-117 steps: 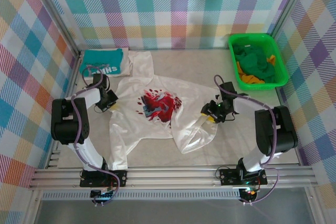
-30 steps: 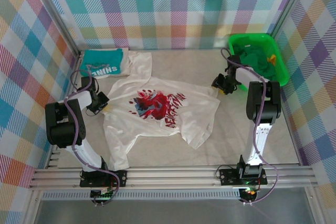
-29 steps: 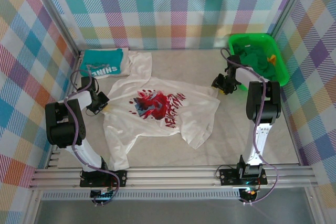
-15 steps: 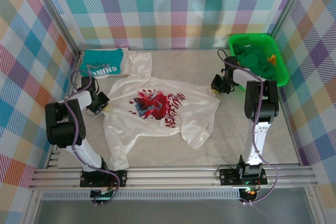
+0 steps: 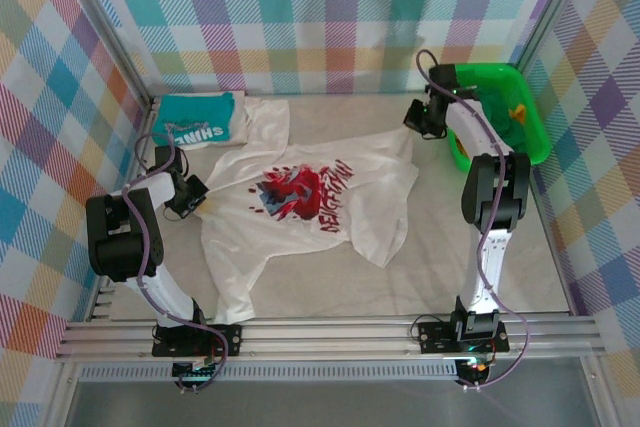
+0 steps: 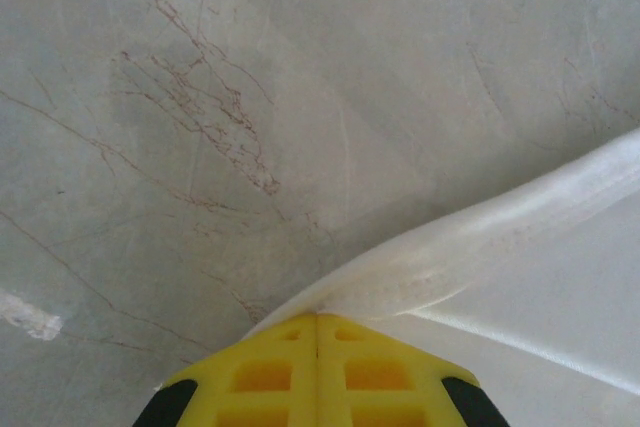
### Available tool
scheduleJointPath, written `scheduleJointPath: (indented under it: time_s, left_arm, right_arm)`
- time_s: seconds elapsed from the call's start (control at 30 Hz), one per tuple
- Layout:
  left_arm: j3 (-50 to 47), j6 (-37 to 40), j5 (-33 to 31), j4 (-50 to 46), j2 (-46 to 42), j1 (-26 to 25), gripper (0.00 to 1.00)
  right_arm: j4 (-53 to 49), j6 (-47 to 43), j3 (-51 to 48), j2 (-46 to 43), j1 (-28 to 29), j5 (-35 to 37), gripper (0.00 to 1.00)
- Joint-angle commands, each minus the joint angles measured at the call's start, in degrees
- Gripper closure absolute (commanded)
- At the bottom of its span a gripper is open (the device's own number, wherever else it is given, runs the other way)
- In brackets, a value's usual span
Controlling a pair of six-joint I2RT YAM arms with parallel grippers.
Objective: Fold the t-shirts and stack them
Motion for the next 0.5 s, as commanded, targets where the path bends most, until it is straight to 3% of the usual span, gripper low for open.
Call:
scheduleJointPath:
  time_s: [0.0, 0.13, 0.2, 0.23, 0.3, 0.33, 0.4, 0.47]
  left_arm:
    - [0.9, -0.6, -0.2, -2.9, 0.6, -0.1, 1.0]
    - [1.5, -0.6, 2.0, -2.7, 0.6, -0.9, 1.0]
    - [1.7, 0.2, 1.2, -2.8, -0.5, -2.5, 1.0]
    - [1.8, 0.7, 0.4, -3.0, -1.3, -3.6, 1.0]
    - [2.4, 1.4, -0.7, -3.3, -2.5, -5.4, 1.0]
    - [2.7, 1.4, -0.9, -3.5, -2.7, -6.0, 0.94]
    - [3.6, 1.1, -1.0, -4.3, -3.1, -6.7, 0.82]
    - [3.7, 0.8, -1.5, -4.8, -4.0, -7.1, 0.73]
  right_arm:
    - [-6.2, -1.9, 7.7, 4.8, -1.9, 3.7, 1.0]
    - [-13.3, -2.8, 22.1, 12.0, -2.2, 5.0, 1.0]
    - [-13.8, -2.8, 24.6, 13.2, -2.3, 3.4, 0.97]
    - [-12.8, -2.7, 24.6, 13.4, -2.2, 2.1, 0.93]
    - [-11.4, -2.8, 24.7, 13.7, -2.2, -0.1, 0.71]
    - [-11.5, -2.9, 25.2, 13.9, -2.2, -1.1, 0.64]
    - [-13.2, -2.9, 25.1, 13.0, -2.2, -2.9, 0.63]
    - [-11.1, -2.4, 17.9, 7.8, -2.1, -5.2, 0.62]
